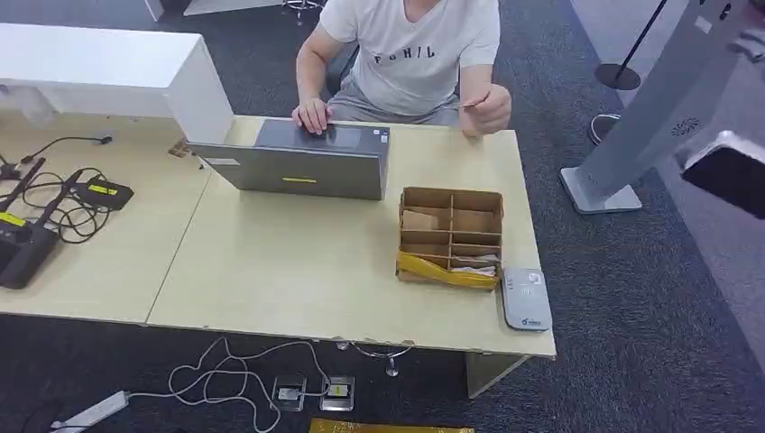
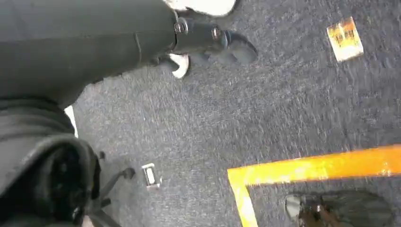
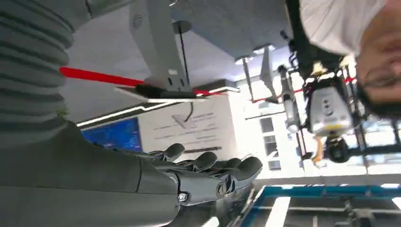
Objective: Pass the card to the sensor for recognition and then transmit it.
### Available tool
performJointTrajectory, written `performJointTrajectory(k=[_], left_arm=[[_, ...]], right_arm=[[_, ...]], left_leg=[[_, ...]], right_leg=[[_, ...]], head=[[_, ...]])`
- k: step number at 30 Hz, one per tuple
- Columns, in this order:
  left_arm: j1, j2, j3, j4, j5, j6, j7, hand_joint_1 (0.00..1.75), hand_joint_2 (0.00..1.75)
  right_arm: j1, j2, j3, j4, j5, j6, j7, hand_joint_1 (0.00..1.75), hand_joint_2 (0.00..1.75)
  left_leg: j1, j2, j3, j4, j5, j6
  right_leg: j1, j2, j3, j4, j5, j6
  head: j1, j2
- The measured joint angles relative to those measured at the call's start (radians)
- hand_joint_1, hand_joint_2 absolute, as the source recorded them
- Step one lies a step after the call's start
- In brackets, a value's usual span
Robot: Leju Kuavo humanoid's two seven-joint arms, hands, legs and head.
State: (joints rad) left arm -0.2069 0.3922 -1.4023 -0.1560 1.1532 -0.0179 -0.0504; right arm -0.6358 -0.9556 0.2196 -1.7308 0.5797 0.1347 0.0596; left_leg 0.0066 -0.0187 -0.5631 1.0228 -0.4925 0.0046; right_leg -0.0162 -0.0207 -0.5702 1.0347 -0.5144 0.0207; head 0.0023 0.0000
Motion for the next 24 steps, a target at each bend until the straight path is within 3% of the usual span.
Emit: performJointTrajectory(k=[4,10,23,24], left_arm=[[0.0,-0.002,-0.011,0.0,-0.008,-0.003,-0.011,0.0,0.0],[-0.001,-0.002,-0.028,0.0,-0.024,-0.013,-0.018,0.0,0.0],[-0.001,-0.002,-0.066,0.0,-0.043,-0.011,-0.018,0.0,0.0],[-0.001,-0.002,-0.069,0.0,-0.043,-0.011,-0.018,0.0,0.0]], right_arm=[[0.01,0.026,0.084,0.005,0.095,-0.009,-0.046,0.0,1.75],[0.004,0.072,0.145,0.065,0.123,-0.032,-0.066,0.0,1.75],[0.004,0.167,0.222,0.196,0.124,-0.123,-0.091,0.0,1.75],[0.004,0.173,0.226,0.203,0.123,-0.125,-0.091,0.17,1.75]], left_leg=[[0.0,0.0,0.0,0.0,0.0,0.0],[0.0,0.0,-0.001,0.0,0.0,0.0],[0.0,0.0,-0.001,0.0,0.0,0.0],[0.0,0.0,-0.001,0.0,0.0,0.0]], right_leg=[[0.0,0.0,0.0,0.0,0.0,0.0],[0.0,0.001,-0.001,0.0,0.0,0.0],[0.0,0.001,-0.002,0.0,0.0,0.0],[0.0,0.001,-0.002,0.0,0.0,0.0]], head=[[0.0,0.0],[0.0,0.0],[0.0,0.0],[0.0,0.0]])
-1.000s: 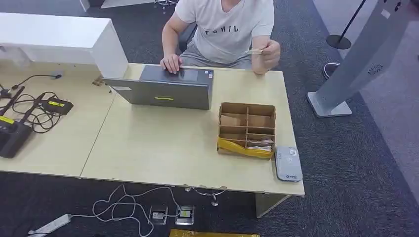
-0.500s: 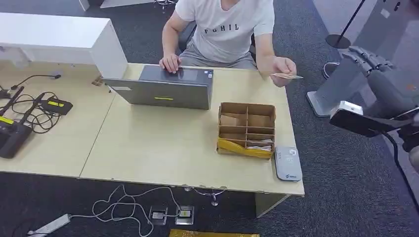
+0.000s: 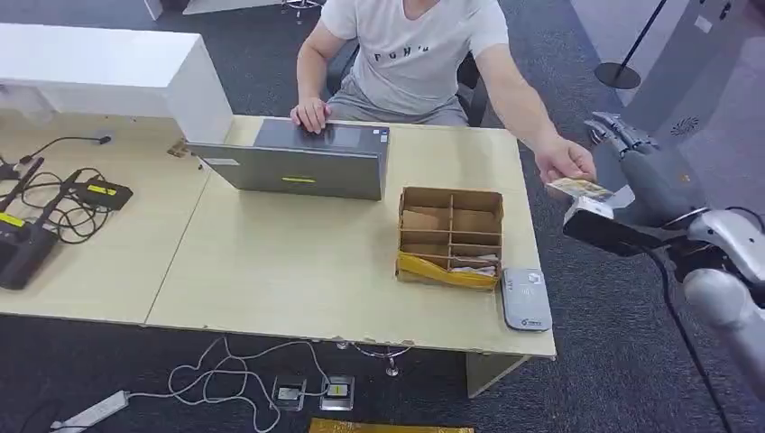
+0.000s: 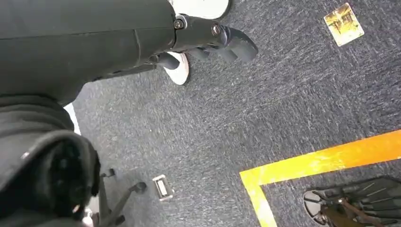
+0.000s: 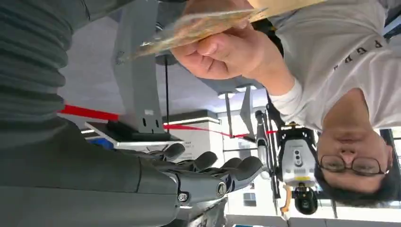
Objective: Pass the card to the sensor for recognition and then transmit it.
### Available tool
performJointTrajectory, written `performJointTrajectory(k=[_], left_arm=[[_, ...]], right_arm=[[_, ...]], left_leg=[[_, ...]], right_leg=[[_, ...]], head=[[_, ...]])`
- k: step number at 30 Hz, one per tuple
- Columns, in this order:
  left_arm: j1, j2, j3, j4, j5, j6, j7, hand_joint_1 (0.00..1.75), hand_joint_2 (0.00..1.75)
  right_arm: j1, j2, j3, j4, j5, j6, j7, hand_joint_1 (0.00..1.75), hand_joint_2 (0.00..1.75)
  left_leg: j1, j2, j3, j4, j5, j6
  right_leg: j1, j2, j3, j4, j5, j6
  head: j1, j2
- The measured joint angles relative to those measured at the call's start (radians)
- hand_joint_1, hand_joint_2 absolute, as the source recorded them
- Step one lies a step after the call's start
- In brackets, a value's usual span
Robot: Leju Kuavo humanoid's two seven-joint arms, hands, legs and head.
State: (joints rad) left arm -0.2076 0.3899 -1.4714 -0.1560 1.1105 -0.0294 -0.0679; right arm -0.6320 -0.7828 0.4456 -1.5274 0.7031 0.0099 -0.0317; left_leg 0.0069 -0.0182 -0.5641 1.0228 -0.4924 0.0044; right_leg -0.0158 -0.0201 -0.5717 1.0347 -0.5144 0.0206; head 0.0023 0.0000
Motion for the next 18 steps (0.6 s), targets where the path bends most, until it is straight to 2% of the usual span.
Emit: performJointTrajectory(k=[1,11,14,18], left_arm=[[0.0,0.0,-0.001,0.0,0.0,0.0,0.0,0.0,0.0],[0.0,0.0,-0.008,0.0,0.006,-0.006,0.001,0.0,0.0],[0.001,0.0,-0.009,0.0,0.055,-0.006,0.014,0.0,0.0],[0.002,0.004,-0.009,0.0,0.06,-0.009,0.025,0.0,0.0]], right_arm=[[0.0,0.005,0.005,0.008,-0.003,-0.002,0.0,1.73,1.75],[-0.001,0.026,0.008,0.051,-0.001,-0.018,0.004,1.75,1.75],[-0.001,0.032,0.005,0.094,-0.023,0.0,0.004,1.75,1.75],[-0.001,0.03,0.003,0.114,-0.024,0.01,0.004,1.75,1.75]], left_leg=[[0.0,0.0,0.0,0.0,0.0,0.0],[0.0,0.0,0.0,0.0,0.0,0.0],[0.0,0.0,0.0,0.0,0.0,0.0],[0.0,0.0,0.001,0.0,0.0,0.0]], right_leg=[[0.0,0.0,0.0,0.0,0.0,0.0],[0.0,0.0,0.0,0.0,0.0,0.0],[0.0,0.0,0.0,0.0,0.0,0.0],[0.0,0.0,0.0,0.0,0.0,0.0]], head=[[0.0,0.0],[0.0,0.0],[0.0,0.0],[0.0,0.0]])
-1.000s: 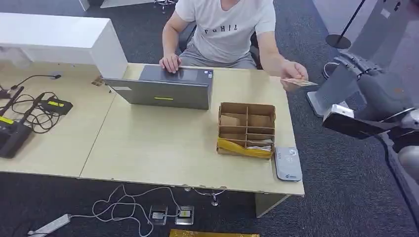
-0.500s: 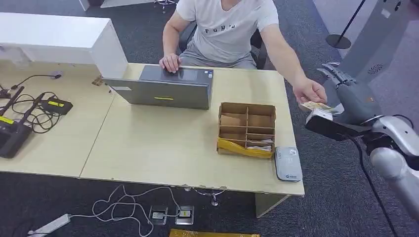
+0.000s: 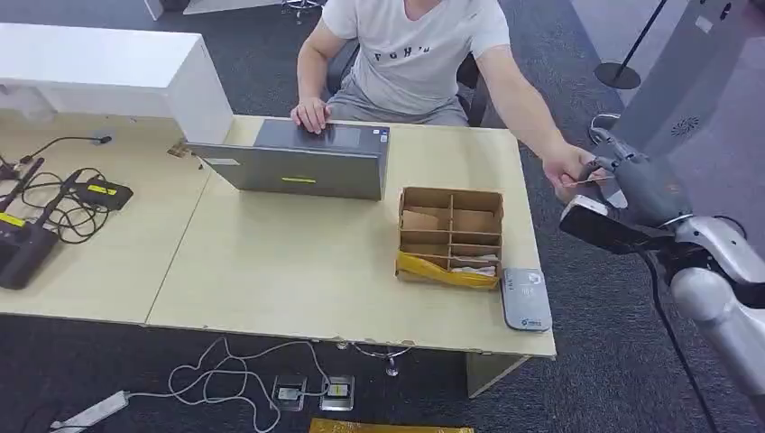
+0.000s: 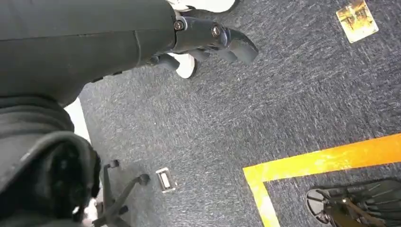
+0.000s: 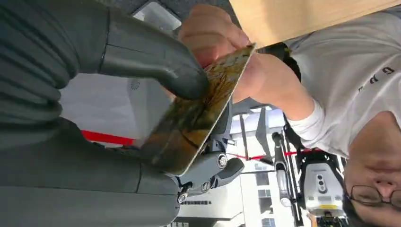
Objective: Pass the card to the sensor for recognition and then transmit it.
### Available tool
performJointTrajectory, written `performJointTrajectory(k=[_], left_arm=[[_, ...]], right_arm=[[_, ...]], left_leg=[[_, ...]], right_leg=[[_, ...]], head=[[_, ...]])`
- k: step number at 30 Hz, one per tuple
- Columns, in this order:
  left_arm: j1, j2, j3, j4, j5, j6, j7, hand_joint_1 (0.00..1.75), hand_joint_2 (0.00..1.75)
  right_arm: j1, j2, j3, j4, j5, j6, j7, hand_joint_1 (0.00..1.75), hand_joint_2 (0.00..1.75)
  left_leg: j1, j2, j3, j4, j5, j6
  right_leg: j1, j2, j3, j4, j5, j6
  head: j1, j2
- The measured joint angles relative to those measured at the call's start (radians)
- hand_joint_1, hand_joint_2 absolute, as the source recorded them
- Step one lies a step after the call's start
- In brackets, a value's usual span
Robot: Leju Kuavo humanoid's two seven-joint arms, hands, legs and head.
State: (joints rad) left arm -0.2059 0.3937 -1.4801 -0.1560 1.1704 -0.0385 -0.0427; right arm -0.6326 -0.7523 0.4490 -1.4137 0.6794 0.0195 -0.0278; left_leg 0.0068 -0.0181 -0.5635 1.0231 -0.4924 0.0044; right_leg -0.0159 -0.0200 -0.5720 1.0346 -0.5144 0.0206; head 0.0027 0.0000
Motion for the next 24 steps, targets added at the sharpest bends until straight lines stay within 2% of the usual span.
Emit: performJointTrajectory(k=[15,21,24], left_arm=[[0.002,0.003,0.0,0.0,0.0,0.009,0.001,0.0,0.0],[0.002,0.003,0.0,0.0,0.004,0.009,0.001,0.0,0.0],[0.002,0.003,0.0,0.0,0.007,0.009,0.001,0.0,0.0]], right_arm=[[0.007,-0.016,-0.003,0.037,-0.008,-0.004,-0.007,1.75,1.75],[0.043,-0.022,0.009,0.037,-0.013,-0.005,0.012,1.75,1.75],[0.074,-0.024,0.024,0.033,0.014,-0.027,0.014,1.75,1.75]], left_leg=[[0.0,0.001,0.0,0.0,0.0,0.0],[0.0,0.002,0.0,0.0,0.0,0.0],[0.0,0.002,0.0,0.0,0.0,0.0]], right_leg=[[0.0,0.002,0.0,0.0,0.0,0.0],[0.0,0.002,0.0,0.0,0.0,0.0],[0.0,0.002,0.0,0.0,0.0,0.0]], head=[[0.0,0.0],[0.0,0.0],[0.0,0.0]])
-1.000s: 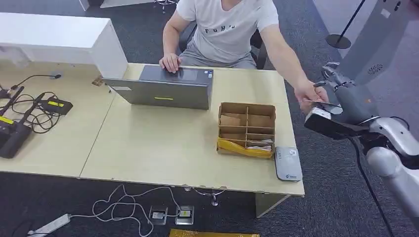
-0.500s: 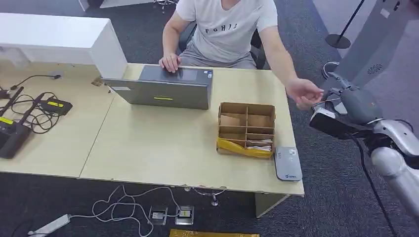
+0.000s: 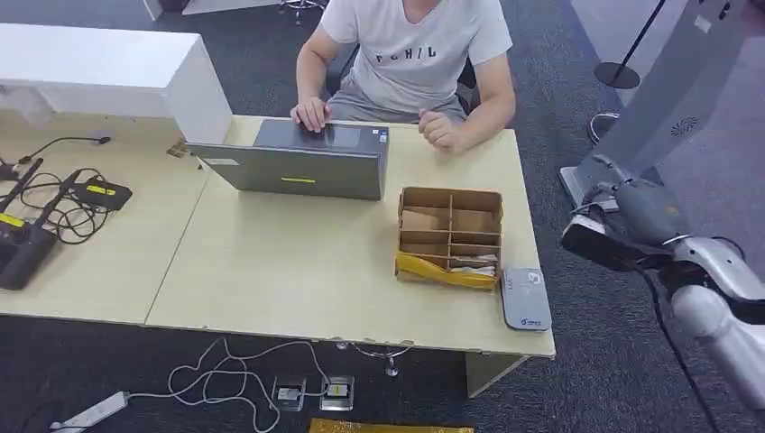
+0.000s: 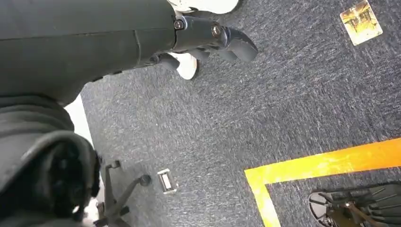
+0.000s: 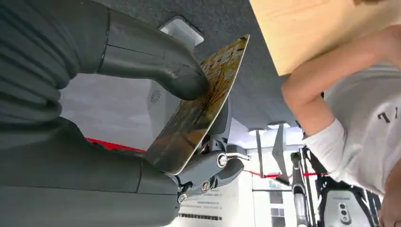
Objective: Pass the card to the sensor for recognition and then transmit it.
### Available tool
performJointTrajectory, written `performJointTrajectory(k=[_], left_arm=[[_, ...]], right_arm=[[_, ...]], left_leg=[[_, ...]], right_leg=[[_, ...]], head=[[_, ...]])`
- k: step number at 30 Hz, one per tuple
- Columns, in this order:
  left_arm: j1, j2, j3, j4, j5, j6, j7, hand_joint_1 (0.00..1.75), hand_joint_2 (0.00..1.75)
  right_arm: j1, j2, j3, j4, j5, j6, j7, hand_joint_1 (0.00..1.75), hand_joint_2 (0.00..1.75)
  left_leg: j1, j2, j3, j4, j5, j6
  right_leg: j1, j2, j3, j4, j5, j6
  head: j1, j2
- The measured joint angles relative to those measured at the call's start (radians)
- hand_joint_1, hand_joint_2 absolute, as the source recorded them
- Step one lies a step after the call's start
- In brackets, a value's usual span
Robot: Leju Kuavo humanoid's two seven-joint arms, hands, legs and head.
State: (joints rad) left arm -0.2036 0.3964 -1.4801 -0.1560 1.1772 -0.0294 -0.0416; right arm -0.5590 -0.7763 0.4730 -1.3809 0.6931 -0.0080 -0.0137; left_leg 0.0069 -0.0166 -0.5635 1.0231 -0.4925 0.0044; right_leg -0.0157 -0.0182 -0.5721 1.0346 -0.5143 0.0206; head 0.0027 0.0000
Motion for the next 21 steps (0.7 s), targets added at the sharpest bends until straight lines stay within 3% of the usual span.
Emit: performJointTrajectory(k=[6,21], left_arm=[[0.0,0.0,0.0,0.0,0.014,-0.001,0.011,0.0,0.0],[0.001,-0.003,0.0,0.0,0.031,0.017,0.01,0.0,0.0]], right_arm=[[0.07,0.004,0.043,-0.021,0.041,-0.024,0.002,1.75,1.75],[0.152,-0.002,0.092,-0.073,-0.019,-0.009,0.011,1.75,1.75]], left_leg=[[0.0,0.0,0.0,0.0,0.0,0.0],[0.0,0.001,0.0,0.0,0.0,0.0]], right_leg=[[0.0,0.0,0.0,0.0,0.0,0.0],[0.0,0.001,0.0,0.0,0.0,0.0]], head=[[-0.001,0.0],[0.0,0.0]])
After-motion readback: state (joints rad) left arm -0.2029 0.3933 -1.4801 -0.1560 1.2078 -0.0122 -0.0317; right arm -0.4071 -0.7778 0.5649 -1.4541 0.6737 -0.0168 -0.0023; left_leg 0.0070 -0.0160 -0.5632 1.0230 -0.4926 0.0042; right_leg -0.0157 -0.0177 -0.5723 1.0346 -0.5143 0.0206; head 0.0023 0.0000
